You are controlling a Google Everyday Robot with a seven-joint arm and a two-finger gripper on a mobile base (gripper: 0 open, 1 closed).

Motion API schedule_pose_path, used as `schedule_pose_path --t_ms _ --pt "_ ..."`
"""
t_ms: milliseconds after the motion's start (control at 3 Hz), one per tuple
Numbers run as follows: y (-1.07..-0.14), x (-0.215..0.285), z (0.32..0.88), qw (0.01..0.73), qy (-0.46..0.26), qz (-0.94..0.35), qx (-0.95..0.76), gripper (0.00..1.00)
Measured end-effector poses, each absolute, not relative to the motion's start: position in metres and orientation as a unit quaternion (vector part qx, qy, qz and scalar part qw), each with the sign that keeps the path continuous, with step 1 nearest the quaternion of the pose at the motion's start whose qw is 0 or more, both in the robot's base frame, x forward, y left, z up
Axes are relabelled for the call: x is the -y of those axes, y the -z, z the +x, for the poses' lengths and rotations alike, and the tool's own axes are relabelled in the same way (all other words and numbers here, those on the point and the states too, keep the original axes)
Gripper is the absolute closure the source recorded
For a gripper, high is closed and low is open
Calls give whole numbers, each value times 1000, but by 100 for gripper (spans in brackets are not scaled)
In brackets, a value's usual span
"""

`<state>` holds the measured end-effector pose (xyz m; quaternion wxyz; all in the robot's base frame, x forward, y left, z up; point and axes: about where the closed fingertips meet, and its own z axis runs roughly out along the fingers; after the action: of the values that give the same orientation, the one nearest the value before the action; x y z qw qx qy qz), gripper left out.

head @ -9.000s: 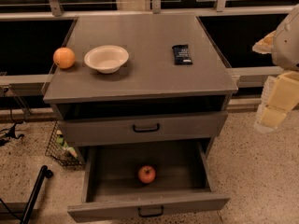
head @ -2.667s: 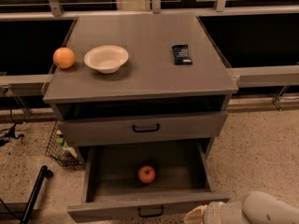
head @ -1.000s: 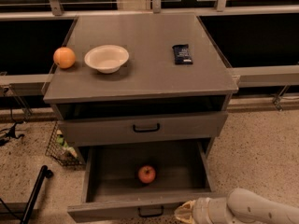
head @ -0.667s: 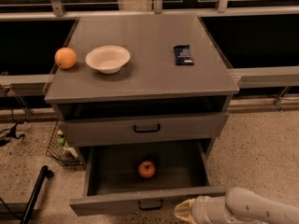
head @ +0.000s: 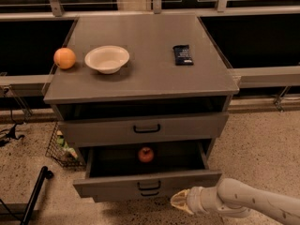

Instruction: Close middle drawer

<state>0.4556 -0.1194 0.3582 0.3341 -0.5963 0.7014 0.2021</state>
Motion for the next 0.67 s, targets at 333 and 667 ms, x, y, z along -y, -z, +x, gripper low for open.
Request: schedule_pose_path --t_ms 333,667 --pt "-358 119 456 334 -202 -596 -701 100" --pt "-358 120 465 346 -189 -599 -697 100"
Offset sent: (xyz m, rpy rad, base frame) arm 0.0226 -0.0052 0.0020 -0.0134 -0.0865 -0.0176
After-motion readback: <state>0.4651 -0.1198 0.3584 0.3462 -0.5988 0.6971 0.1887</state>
